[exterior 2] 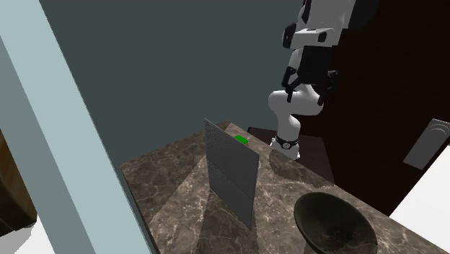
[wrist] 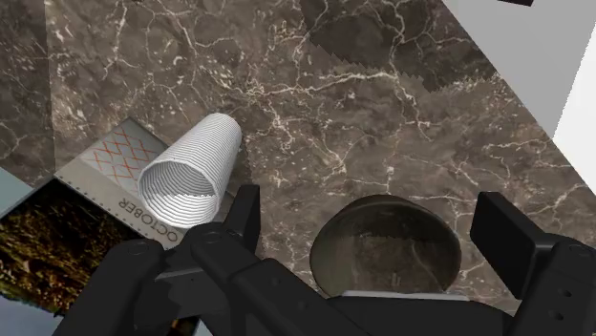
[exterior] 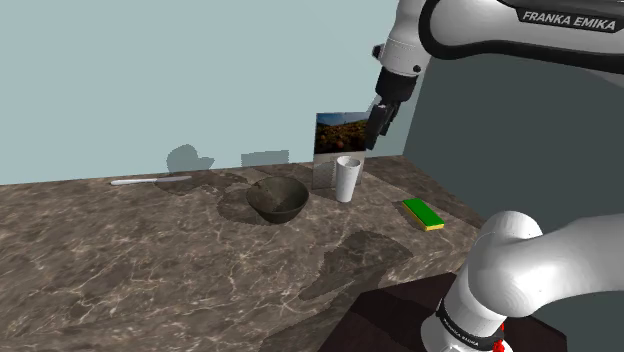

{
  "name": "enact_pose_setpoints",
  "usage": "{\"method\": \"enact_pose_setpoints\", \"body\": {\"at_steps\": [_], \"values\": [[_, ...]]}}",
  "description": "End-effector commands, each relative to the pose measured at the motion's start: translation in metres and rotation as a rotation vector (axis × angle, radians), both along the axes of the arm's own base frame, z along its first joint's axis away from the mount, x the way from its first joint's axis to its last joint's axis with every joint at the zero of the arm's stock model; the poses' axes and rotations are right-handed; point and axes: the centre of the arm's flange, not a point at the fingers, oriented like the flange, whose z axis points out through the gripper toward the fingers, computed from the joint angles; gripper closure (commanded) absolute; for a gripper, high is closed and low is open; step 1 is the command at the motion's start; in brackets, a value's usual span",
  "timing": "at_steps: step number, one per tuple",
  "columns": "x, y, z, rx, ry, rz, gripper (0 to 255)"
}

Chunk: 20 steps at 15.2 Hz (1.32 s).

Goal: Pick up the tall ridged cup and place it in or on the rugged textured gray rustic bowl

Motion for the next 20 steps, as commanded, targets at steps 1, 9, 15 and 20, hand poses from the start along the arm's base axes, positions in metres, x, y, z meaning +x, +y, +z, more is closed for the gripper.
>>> {"method": "enact_pose_setpoints", "body": {"at_steps": [1,9,15,20], "values": [[0.0,0.0,0.0,0.0,0.0,0.0,0],[0.065,-0.05,-0.07,-0.025,0.048,0.09,0],[0.115,-0.085,-0.124,-0.043,0.084,0.158,0],[0.14,-0.102,-0.162,-0.052,0.101,0.191,0]]}}
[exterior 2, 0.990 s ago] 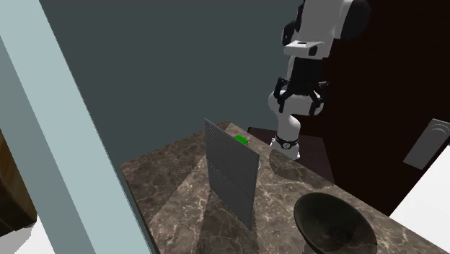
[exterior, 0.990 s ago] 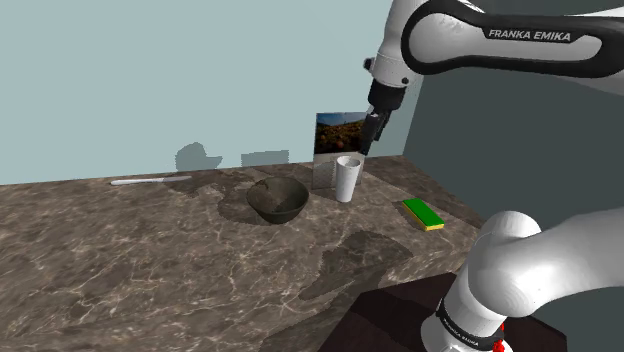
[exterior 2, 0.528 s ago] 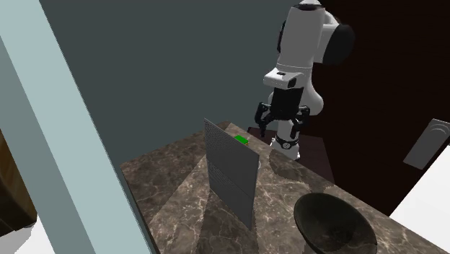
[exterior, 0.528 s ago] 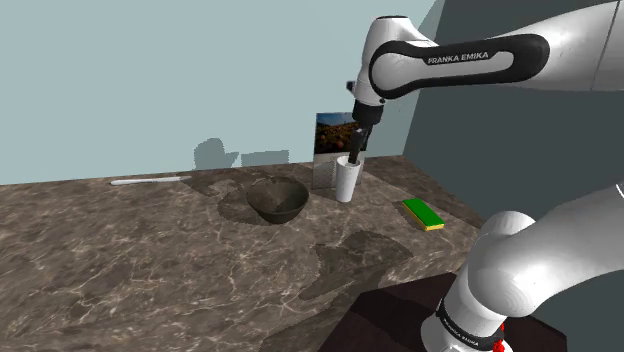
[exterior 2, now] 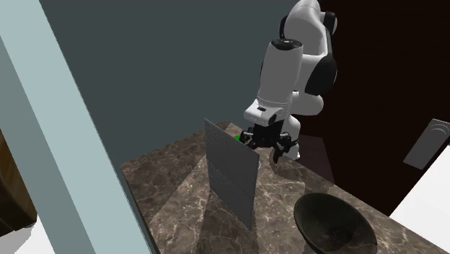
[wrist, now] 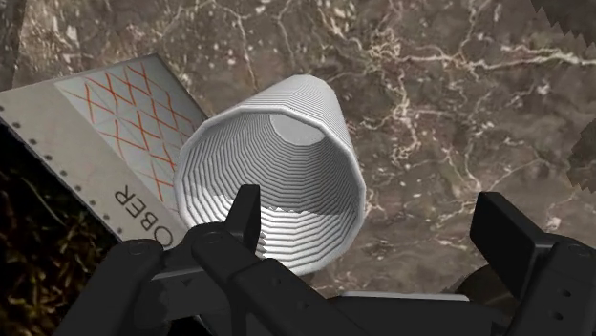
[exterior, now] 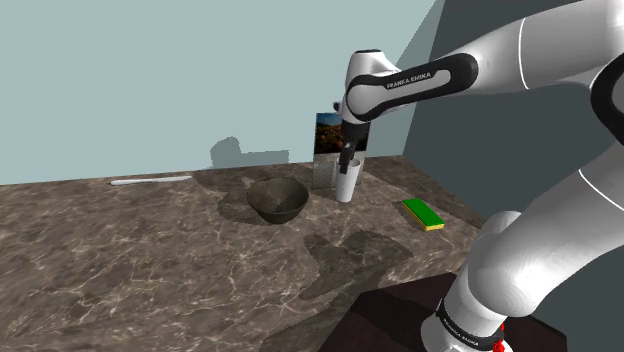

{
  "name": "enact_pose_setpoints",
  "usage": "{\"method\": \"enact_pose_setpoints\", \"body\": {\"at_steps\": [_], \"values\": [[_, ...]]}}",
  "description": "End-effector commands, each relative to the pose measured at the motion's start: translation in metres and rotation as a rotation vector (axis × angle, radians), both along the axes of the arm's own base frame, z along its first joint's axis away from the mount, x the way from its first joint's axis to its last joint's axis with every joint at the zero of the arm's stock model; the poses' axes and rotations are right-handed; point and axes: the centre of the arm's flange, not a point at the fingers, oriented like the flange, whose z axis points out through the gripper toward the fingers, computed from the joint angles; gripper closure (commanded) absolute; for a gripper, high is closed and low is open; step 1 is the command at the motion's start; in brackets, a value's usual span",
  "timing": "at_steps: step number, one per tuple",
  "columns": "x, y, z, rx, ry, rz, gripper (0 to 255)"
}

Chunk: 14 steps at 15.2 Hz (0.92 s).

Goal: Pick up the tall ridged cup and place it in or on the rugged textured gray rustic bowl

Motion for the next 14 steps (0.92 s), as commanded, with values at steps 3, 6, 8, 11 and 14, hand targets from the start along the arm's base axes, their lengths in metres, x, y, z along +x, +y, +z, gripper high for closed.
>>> {"method": "enact_pose_setpoints", "body": {"at_steps": [3,6,8,11,14], "values": [[0.002,-0.004,-0.022,-0.001,0.0,0.003,0],[0.003,-0.005,-0.035,-0.001,0.0,0.003,0],[0.003,-0.005,-0.035,-0.001,0.0,0.003,0],[0.003,-0.005,-0.035,-0.001,0.0,0.003,0],[0.003,-0.005,-0.035,-0.001,0.001,0.003,0]]}}
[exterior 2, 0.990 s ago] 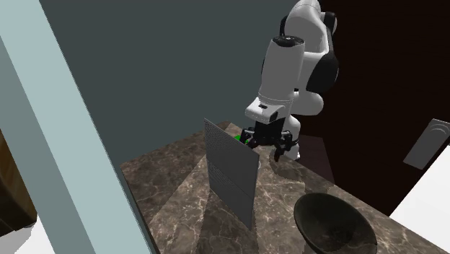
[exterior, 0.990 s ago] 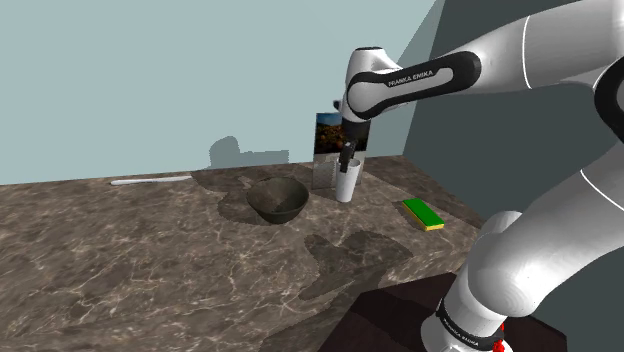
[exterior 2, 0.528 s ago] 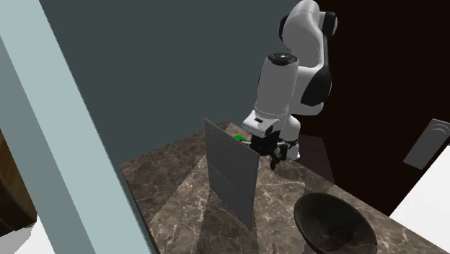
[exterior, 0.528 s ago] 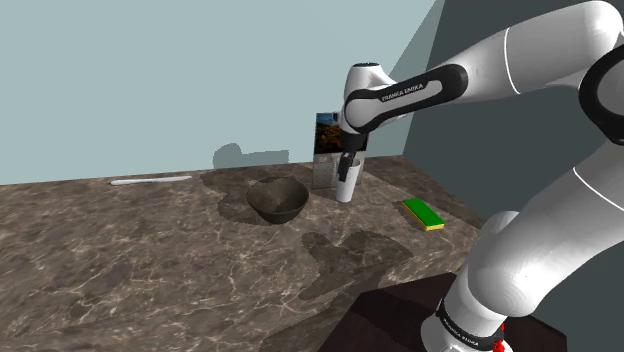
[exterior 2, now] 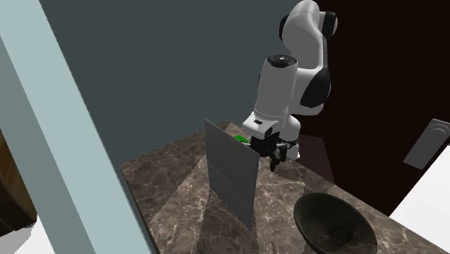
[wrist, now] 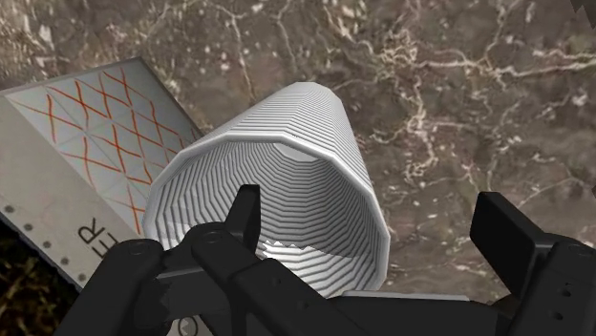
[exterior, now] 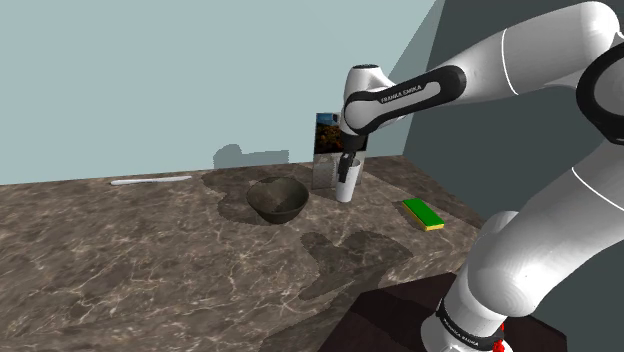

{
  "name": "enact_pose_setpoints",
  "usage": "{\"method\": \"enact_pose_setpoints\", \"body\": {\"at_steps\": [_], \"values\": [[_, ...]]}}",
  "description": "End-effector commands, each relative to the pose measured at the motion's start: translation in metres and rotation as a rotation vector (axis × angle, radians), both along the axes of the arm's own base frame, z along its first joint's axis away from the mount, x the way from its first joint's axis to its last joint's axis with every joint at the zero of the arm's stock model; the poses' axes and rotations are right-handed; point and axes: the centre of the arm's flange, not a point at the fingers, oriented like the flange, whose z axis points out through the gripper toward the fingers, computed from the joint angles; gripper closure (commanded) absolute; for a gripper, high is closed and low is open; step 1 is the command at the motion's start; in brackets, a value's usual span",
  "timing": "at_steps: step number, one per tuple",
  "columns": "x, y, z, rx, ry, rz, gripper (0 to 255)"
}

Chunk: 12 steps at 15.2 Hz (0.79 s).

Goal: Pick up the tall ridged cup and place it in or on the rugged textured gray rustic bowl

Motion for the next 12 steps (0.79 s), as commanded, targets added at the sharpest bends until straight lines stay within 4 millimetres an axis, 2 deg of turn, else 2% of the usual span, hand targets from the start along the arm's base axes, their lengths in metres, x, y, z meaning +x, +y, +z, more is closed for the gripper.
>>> {"method": "enact_pose_setpoints", "body": {"at_steps": [1,10,12], "values": [[0.0,0.0,0.0,0.0,0.0,0.0,255],[0.0,0.0,0.0,0.0,0.0,0.0,255],[0.0,0.0,0.011,0.0,0.0,0.0,255]]}}
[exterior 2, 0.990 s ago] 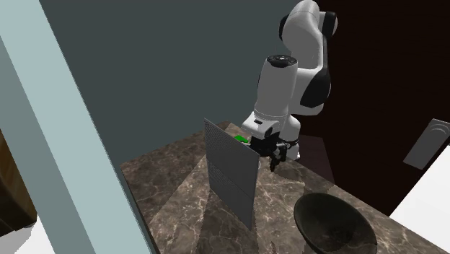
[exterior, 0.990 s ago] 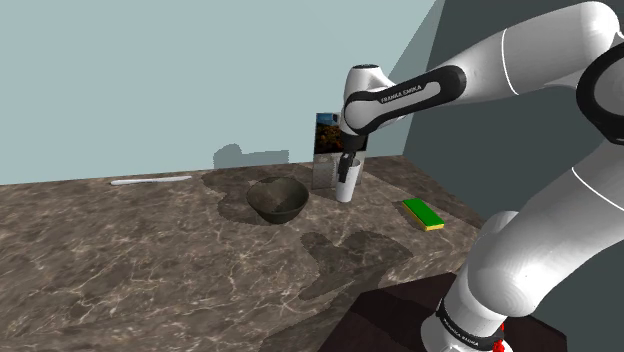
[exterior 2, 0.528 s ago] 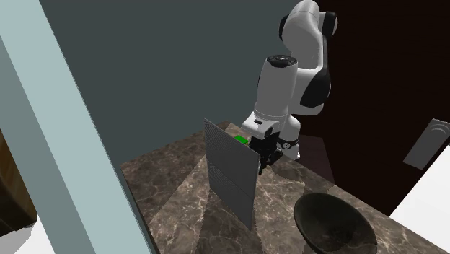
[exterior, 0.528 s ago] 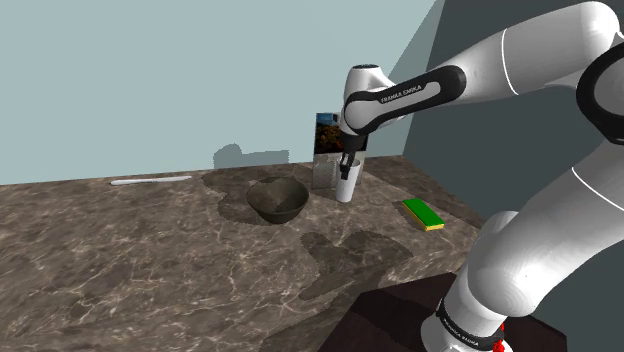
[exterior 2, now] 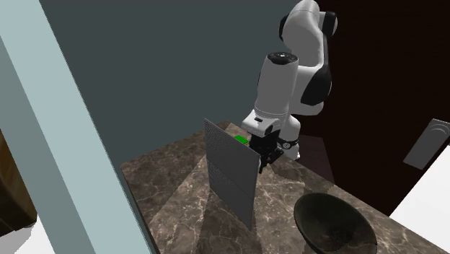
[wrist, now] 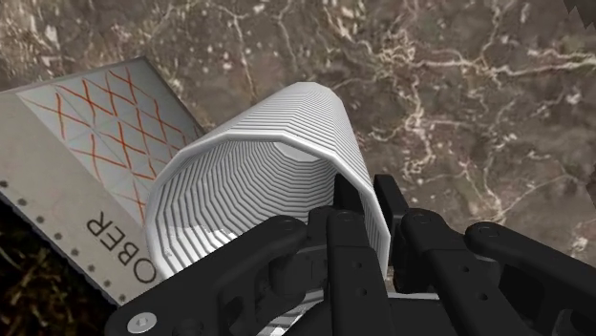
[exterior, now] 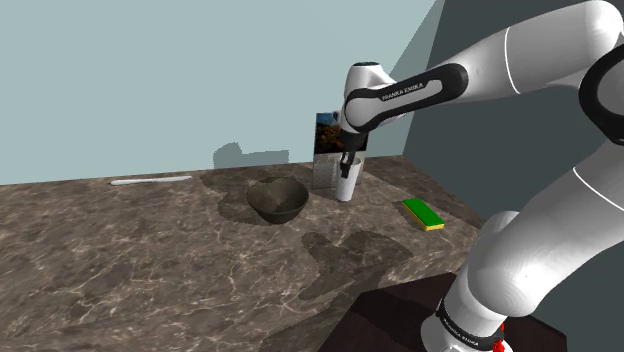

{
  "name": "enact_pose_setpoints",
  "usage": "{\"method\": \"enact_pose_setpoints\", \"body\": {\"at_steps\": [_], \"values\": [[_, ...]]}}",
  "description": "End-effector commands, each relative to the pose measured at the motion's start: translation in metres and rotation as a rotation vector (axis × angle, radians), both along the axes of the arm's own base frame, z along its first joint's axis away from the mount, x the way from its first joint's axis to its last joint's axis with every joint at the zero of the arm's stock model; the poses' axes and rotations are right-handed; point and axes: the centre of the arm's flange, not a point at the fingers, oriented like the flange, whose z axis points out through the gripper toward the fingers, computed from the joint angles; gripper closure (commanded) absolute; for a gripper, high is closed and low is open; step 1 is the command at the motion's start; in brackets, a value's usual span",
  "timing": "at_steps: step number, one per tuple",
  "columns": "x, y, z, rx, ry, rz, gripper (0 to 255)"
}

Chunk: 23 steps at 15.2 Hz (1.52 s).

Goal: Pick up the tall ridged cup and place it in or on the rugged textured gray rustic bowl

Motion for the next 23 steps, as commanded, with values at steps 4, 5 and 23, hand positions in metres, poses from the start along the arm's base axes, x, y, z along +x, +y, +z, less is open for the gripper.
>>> {"method": "enact_pose_setpoints", "body": {"at_steps": [4,5,23], "values": [[0.001,0.0,0.025,0.0,0.0,0.0,255],[0.001,0.0,0.031,0.0,0.0,0.0,255],[0.001,0.0,0.126,0.0,0.0,0.0,255]]}}
